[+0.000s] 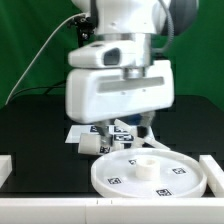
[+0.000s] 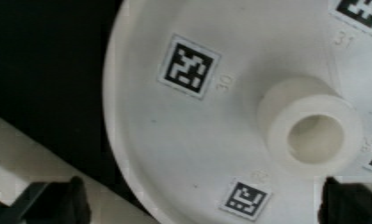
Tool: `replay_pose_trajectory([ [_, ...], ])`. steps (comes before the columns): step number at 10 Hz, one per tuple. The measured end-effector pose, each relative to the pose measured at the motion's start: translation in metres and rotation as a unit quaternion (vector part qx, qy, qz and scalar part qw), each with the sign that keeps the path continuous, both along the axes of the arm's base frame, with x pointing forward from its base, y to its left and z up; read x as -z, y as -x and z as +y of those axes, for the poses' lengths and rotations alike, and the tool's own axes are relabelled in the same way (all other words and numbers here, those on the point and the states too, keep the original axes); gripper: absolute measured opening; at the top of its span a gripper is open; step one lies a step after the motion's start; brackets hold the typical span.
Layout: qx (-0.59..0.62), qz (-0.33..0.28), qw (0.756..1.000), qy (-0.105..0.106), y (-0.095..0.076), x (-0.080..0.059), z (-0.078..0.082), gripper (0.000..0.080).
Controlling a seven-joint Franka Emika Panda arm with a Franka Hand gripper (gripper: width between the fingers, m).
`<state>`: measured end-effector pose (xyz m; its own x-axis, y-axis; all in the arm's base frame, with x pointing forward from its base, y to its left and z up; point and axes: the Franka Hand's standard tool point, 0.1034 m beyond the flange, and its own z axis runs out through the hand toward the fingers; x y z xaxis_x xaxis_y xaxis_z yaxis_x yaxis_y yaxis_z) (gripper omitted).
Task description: Assemble round table
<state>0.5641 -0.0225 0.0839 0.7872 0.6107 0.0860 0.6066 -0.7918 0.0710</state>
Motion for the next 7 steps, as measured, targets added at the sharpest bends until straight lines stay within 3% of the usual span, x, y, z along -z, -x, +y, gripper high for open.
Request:
replay_pose_trajectory([
  [1, 0.015, 0.003, 1.0, 0.001, 0.005, 0.0, -0.012, 0.0649],
  [5, 0.01, 0.009, 1.0, -0.001, 0.005, 0.002, -0.004, 0.0649],
  [6, 0.029, 0.006, 1.0, -0.004, 0.006, 0.001, -0.008, 0.0649],
  [7, 0.088, 0.004, 0.996, -0.008, 0.015, -0.001, -0.024, 0.0649],
])
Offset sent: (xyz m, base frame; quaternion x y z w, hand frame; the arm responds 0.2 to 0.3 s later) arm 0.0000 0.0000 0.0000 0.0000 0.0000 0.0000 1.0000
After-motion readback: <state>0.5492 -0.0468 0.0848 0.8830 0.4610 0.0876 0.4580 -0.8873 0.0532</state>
